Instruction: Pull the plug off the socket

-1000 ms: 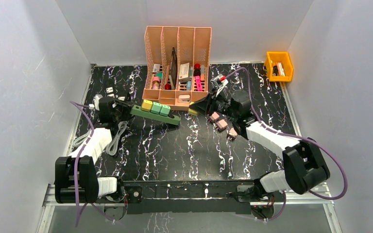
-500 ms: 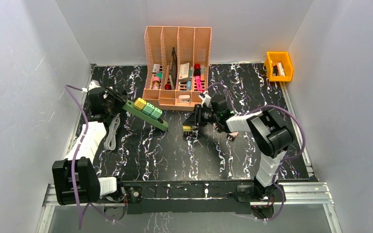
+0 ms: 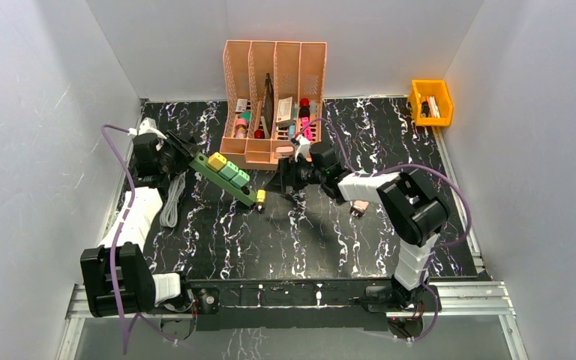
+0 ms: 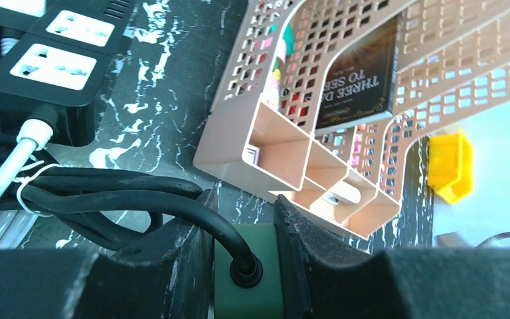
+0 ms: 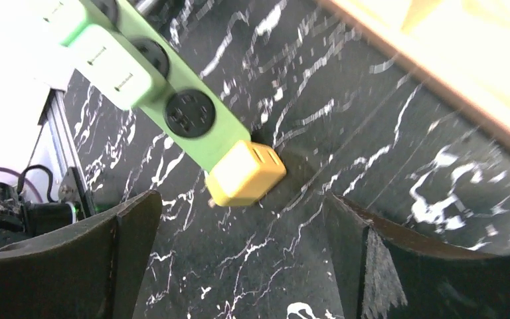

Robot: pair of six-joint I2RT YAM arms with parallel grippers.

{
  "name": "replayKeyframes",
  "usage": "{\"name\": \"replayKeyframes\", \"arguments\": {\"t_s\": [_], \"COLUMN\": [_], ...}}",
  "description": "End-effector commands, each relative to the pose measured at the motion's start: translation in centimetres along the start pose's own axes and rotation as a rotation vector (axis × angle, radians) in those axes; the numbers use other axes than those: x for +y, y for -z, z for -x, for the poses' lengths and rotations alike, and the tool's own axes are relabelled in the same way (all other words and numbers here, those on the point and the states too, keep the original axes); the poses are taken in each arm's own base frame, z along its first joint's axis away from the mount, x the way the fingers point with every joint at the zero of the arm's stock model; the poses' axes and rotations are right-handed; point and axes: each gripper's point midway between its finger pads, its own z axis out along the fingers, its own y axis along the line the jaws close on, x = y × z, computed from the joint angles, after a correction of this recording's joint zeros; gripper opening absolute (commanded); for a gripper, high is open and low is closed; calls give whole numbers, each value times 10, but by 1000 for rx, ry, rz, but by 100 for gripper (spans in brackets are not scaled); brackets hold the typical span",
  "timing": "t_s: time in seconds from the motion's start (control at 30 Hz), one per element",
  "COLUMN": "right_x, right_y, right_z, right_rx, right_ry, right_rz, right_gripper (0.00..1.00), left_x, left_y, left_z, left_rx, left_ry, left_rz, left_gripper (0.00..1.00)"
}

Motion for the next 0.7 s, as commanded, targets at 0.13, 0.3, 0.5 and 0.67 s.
{"name": "replayKeyframes", "arguments": {"t_s": [0.13,0.3,0.5,0.67], "right_x": [107,144,158,163], "right_y": [45,20,-16,-37], "right_z": [136,135,136,121], "right_rx": [-474,-417,-332,-263], "right_ry": [461,589,697,762], "right_rz": [262,529,588,579], "right_gripper": [98,97,95,95], "left_x": [-80,-75,-71,-70], "left_y": [17,12,7,7], "left_z": [30,21,19,18], "left_rx": [-42,-2,27,26], "left_ry": [-139,-129,-115,-116], "left_rz": [-350,-327,-300,-298], "left_gripper": [0,0,0,0]}}
